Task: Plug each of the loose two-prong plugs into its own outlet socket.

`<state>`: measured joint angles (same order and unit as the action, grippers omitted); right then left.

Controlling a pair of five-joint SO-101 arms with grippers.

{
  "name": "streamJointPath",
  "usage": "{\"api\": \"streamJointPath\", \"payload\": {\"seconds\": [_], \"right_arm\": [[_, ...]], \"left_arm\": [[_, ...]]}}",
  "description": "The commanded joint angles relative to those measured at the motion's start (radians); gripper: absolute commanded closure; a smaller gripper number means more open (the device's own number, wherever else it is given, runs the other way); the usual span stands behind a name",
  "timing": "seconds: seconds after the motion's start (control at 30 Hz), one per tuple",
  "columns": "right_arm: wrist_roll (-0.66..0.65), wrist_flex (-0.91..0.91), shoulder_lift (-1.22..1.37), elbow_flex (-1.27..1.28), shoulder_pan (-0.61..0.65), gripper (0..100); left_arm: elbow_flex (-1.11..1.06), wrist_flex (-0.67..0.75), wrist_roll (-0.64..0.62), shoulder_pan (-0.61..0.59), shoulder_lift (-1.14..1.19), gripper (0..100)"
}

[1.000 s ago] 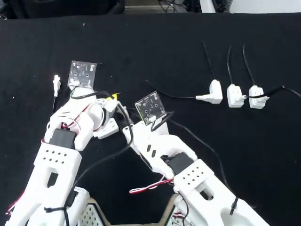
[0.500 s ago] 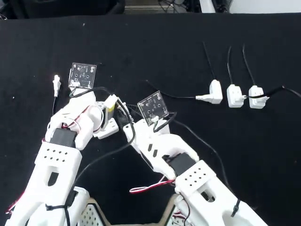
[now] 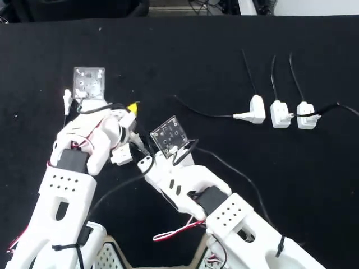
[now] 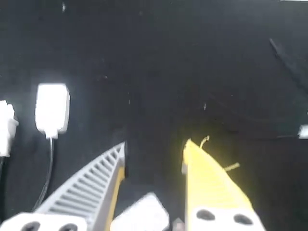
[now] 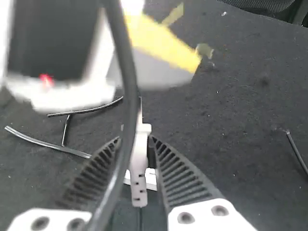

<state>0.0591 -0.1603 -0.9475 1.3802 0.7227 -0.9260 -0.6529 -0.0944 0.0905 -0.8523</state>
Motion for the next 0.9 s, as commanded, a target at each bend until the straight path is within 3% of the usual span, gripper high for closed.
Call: {"api": "streamJointPath", "payload": {"seconds": [0.0, 0.27, 0.47, 0.7, 0.87], "right_arm": [[-0.008, 0.003, -0.028, -0.015, 0.009, 98.8], [0.000, 0.032, -0.022, -0.008, -0.054, 98.8], [0.000, 0.032, -0.021, -0.008, -0.054, 98.8], [0.000, 0.034, -0.024, -0.008, -0.054, 98.8], [-0.005, 0.032, -0.025, -0.008, -0.054, 98.8]], "left_arm": [[-0.005, -0.005, 0.014, 0.004, -0.014, 80], [0.088, -0.178, 0.034, 0.005, -0.049, 80], [0.076, -0.201, -0.017, 0.004, -0.204, 80], [-0.099, -0.106, -0.017, 0.004, -0.253, 80], [-0.166, -0.002, 0.049, 0.001, -0.253, 80]]}}
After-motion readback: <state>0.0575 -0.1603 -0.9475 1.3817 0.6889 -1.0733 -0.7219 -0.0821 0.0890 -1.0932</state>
